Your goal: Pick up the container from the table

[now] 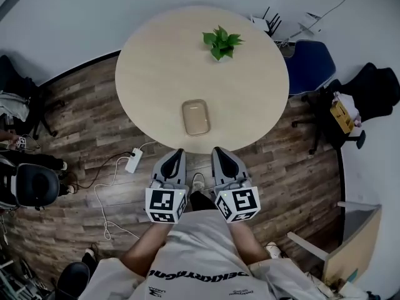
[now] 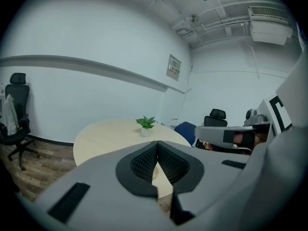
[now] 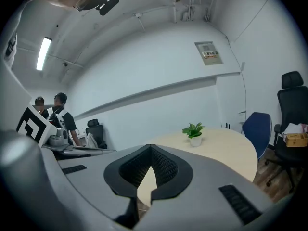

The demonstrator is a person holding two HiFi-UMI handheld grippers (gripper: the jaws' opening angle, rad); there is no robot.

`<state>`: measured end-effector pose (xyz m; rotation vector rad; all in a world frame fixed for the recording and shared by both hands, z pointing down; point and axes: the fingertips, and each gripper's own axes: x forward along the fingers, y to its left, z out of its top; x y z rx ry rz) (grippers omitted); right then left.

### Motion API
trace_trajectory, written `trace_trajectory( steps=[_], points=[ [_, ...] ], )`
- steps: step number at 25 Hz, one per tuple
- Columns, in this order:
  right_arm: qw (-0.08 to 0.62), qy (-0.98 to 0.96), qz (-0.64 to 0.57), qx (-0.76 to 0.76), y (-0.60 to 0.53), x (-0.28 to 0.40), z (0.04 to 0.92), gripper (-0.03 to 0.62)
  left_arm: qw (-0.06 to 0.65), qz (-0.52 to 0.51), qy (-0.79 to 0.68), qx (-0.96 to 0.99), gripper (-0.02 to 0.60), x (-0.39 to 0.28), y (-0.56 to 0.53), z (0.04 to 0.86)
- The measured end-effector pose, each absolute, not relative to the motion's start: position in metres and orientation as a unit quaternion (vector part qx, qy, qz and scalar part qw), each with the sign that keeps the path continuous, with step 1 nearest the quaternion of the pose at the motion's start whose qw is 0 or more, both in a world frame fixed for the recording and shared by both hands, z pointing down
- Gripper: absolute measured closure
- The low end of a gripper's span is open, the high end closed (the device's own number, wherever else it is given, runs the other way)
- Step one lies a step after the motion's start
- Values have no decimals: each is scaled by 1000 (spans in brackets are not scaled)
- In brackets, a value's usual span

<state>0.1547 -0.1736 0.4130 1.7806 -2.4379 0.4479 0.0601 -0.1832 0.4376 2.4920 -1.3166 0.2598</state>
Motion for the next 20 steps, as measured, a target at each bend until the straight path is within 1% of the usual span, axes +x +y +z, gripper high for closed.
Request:
trace_trajectory(
  steps=[5,12,13,15,16,17,18,20],
  points=[
    [65,-802,178,567,-212,170,449,568,184,111,-478,852,565,78,-217,470],
    [90,-800,219,551,-259,184,502,566,228,136,-497,826,563,87,-257,521],
    [92,-800,225,549,-265,186,509,560,237,138,-499,822,563,87,-262,528],
    [100,-797,238,546,-276,188,524,523,262,139,-503,812,558,86,-271,544],
    [104,-796,244,544,-281,189,531,502,276,139,-504,806,537,85,-275,551],
    [108,-795,250,542,-286,190,538,495,287,139,-506,801,494,84,-280,558],
    [112,-793,254,542,-291,191,545,494,294,140,-509,797,480,83,-285,564],
    [121,-789,261,543,-298,194,559,490,304,142,-516,788,482,80,-293,578]
  ],
)
